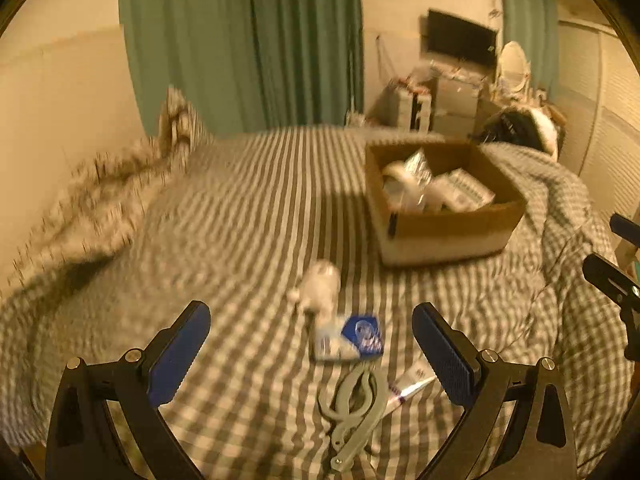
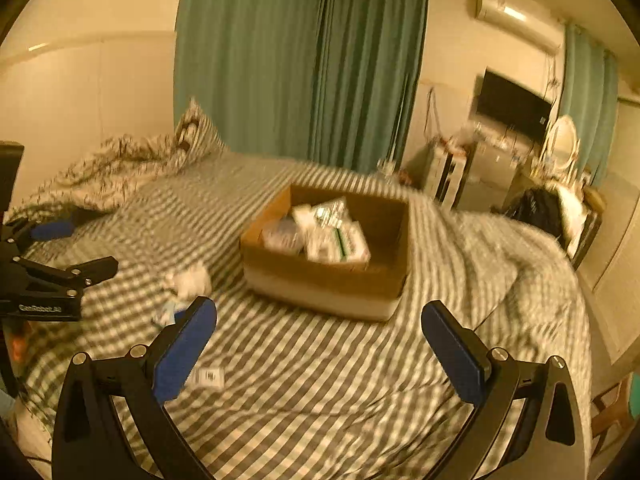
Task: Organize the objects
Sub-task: 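Grasp the blue tissue pack with the left tool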
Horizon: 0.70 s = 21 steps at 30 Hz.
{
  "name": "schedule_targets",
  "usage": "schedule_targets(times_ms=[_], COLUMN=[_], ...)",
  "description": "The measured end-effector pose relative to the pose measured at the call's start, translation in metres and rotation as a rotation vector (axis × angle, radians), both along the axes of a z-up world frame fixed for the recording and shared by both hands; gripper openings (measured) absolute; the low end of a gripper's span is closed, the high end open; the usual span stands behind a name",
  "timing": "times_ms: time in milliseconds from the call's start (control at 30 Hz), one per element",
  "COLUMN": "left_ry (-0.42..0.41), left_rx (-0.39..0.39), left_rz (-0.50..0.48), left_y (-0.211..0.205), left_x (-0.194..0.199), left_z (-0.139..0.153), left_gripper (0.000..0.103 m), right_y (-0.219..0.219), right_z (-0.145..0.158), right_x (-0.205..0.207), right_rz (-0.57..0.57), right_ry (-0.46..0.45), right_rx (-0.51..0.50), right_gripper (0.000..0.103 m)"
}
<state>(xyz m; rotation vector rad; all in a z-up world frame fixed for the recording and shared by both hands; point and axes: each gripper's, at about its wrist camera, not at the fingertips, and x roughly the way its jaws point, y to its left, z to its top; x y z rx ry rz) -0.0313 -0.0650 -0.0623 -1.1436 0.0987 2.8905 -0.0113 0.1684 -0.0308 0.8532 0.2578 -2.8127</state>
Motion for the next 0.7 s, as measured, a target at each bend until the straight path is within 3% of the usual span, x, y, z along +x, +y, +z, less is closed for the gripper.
schedule_targets(times_ms=[300, 467, 700], left_ry=[-0.144, -0.187, -0.256], left_rx=[-0.055, -0.108, -0.103], left_rz=[-0.019, -0.028, -0.018], left_y=[0.019, 0.031, 0.038], left_x=[-0.017, -0.03, -0.064], left_z=[-0.065, -0.083, -0.107], left_gripper=[0.103, 0.103, 0.103], right_y=[-0.005, -0.004, -0.003], right_z=[-0.061, -0.08, -0.102], right_x=[-0.025, -0.038, -0.052], right_rz=[0.004, 0.005, 0.011], right_ry=[-0.137, -0.186, -0.228], right_rx=[-0.017, -0.027, -0.026], right_gripper=[0.103, 0.103, 0.103])
